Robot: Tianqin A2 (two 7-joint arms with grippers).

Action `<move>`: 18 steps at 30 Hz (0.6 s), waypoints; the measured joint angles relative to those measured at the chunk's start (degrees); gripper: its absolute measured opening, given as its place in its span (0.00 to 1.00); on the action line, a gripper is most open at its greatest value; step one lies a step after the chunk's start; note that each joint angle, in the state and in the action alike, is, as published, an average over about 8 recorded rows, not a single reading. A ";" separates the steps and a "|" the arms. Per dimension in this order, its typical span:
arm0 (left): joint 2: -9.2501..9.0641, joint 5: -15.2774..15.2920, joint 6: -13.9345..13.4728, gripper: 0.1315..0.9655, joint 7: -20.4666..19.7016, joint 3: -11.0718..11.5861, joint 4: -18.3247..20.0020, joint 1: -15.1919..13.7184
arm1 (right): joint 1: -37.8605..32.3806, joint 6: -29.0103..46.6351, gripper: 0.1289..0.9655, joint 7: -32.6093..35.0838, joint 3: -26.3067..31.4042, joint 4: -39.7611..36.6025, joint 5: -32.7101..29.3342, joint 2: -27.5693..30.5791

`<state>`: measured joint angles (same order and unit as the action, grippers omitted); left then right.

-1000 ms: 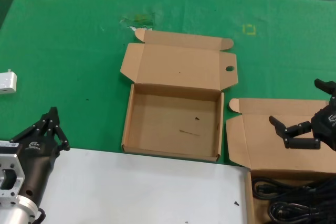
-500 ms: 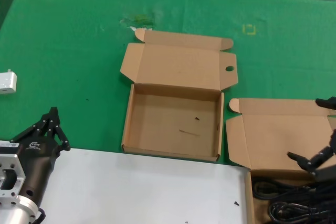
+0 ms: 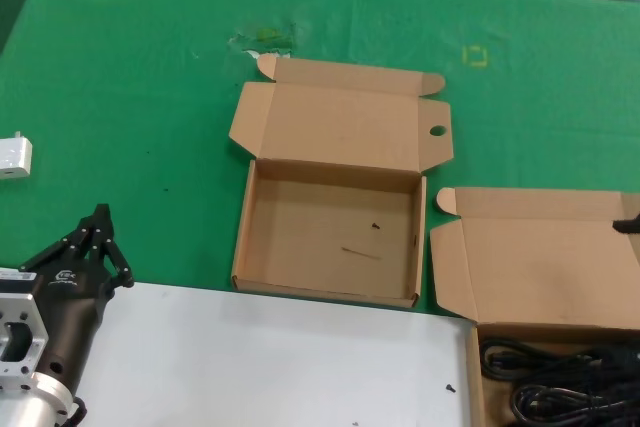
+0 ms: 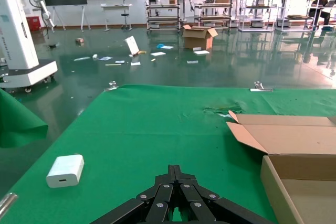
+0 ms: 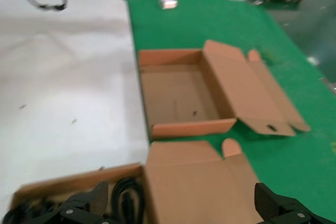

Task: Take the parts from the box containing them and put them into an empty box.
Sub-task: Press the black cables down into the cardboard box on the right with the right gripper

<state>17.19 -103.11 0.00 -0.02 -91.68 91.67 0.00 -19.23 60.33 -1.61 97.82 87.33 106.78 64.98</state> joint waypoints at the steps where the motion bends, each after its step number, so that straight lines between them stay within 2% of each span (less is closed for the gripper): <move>1: 0.00 0.00 0.00 0.01 0.00 0.00 0.00 0.00 | -0.28 0.85 1.00 0.22 0.32 -0.08 -0.14 0.36; 8: 0.00 0.00 0.00 0.01 0.00 0.00 0.00 0.00 | -0.32 5.05 1.00 2.51 2.14 -0.53 -1.09 1.84; 18: 0.00 0.00 0.00 0.01 0.00 0.00 0.00 0.00 | 1.15 6.59 1.00 4.27 3.05 -0.44 -1.63 1.98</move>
<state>17.19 -103.11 0.00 -0.02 -91.68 91.67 0.00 -18.08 66.92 2.66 100.87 86.88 105.16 66.97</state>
